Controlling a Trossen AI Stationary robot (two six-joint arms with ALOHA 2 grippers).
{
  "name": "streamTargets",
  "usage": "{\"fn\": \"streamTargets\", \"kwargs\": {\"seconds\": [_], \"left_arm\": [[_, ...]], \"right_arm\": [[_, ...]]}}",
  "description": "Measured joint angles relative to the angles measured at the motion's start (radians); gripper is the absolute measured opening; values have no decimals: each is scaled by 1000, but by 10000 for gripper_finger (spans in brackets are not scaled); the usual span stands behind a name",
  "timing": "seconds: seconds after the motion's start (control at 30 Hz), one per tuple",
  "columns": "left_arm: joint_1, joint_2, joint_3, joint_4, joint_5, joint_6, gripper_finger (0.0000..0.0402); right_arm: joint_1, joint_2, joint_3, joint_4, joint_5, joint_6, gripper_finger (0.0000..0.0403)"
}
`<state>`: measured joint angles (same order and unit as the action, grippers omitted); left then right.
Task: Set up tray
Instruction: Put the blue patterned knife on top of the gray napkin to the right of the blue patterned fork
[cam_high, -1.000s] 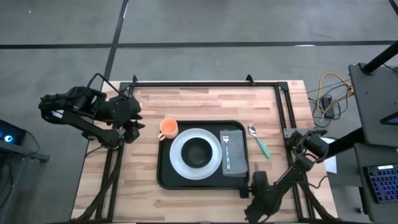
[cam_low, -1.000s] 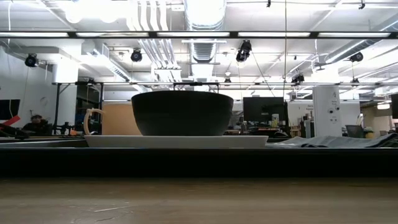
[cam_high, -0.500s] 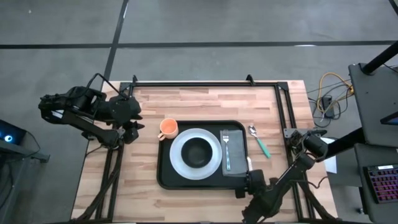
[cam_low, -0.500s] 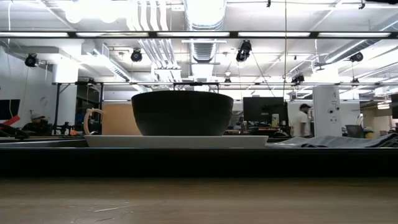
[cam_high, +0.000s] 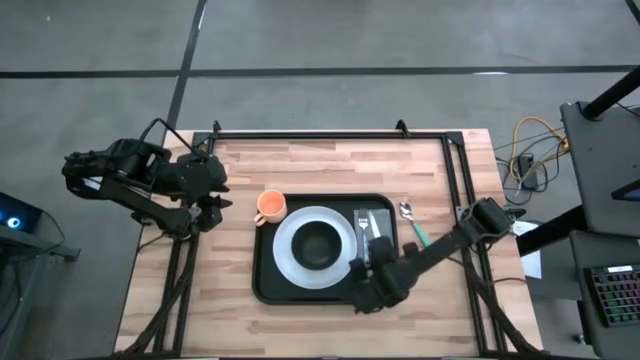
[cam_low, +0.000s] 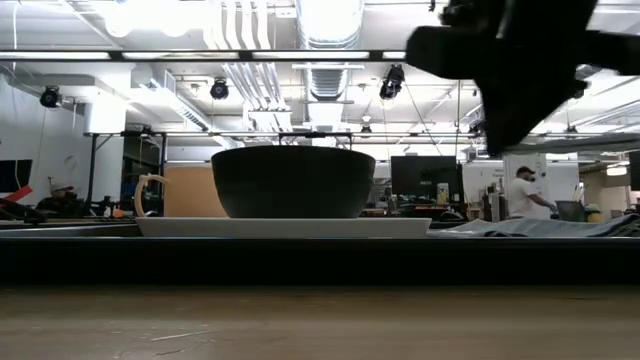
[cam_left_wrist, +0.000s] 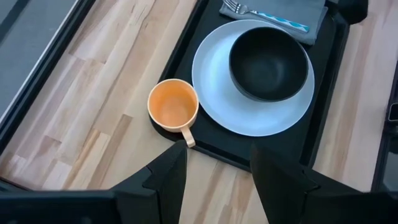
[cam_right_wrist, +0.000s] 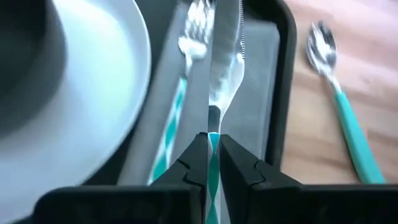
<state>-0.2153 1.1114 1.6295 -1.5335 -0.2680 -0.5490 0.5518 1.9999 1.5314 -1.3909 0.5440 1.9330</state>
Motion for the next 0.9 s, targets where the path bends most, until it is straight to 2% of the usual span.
{"fn": "streamTargets", "kwargs": {"seconds": [0.1,0.3,0.6,0.9], "left_arm": [[0,0,0,5,0,-9,158],[0,0,0,5,0,-10,158],[0,0,2,4,0,-37,158],[0,0,2,4,1,-38,158]], "right_arm": [[-14,0,-7,10,57,-13,12],[-35,0,-63,82,82,-25,10],[-74,-1,-205,317,85,-26,9],[-123,-3,-295,334,87,36,9]]}}
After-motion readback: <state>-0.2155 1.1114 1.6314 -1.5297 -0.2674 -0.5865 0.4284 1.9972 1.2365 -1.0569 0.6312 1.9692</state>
